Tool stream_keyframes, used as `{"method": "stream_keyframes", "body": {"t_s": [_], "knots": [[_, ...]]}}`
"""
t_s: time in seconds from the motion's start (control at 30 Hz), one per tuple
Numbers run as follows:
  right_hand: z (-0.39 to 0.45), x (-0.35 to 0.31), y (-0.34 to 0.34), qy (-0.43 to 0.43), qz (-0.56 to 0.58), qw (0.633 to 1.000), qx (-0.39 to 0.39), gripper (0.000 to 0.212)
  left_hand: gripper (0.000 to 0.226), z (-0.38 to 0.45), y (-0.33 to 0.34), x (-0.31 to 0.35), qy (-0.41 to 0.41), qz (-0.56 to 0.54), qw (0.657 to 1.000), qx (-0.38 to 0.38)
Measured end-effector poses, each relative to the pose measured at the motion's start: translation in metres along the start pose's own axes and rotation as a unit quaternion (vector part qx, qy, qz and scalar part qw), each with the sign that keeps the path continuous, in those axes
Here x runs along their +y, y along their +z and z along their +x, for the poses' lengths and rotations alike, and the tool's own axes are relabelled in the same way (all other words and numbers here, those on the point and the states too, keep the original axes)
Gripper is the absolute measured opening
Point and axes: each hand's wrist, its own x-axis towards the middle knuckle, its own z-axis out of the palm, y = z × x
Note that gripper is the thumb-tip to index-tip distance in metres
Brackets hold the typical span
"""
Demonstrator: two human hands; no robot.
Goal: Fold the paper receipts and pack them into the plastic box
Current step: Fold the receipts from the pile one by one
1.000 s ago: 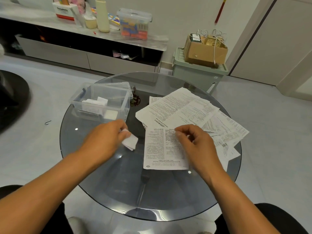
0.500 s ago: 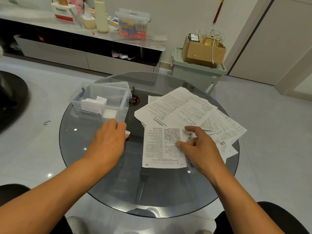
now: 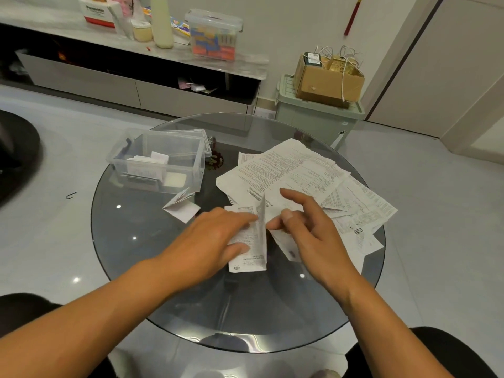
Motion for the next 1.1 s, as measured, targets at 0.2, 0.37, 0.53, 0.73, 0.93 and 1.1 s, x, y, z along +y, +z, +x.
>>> {"method": "stream_keyframes", "body": {"t_s": [0.2, 0.37, 0.53, 0.73, 0.93, 1.1], "knots": [[-0.001, 0.01, 0.013, -0.036, -0.168, 0.98, -0.101, 0.024, 0.101, 0.003, -0.016, -0.004, -0.057, -0.187, 0.981, -0.013], [0.003, 0.017, 0.011, -0.088, -0.218, 0.966, -0.105, 0.027, 0.039, 0.002, -0.018, -0.016, 0.052, 0.045, 0.998, -0.009], [0.009, 0.024, 0.01, -0.125, -0.265, 0.954, -0.066, 0.039, 0.028, 0.006, -0.017, -0.015, -0.021, -0.049, 0.999, 0.004], [0.008, 0.013, 0.014, -0.053, -0.172, 0.983, -0.042, 0.007, 0.025, 0.006, -0.028, -0.006, -0.064, -0.156, 0.98, -0.105], [0.005, 0.005, 0.02, 0.069, 0.004, 0.998, 0.001, 0.014, 0.027, 0.006, -0.04, -0.001, -0.111, -0.229, 0.957, -0.141], [0.007, 0.001, 0.021, 0.048, 0.087, 0.993, 0.061, 0.023, 0.044, 0.008, -0.029, 0.005, -0.213, -0.365, 0.906, -0.002]]}}
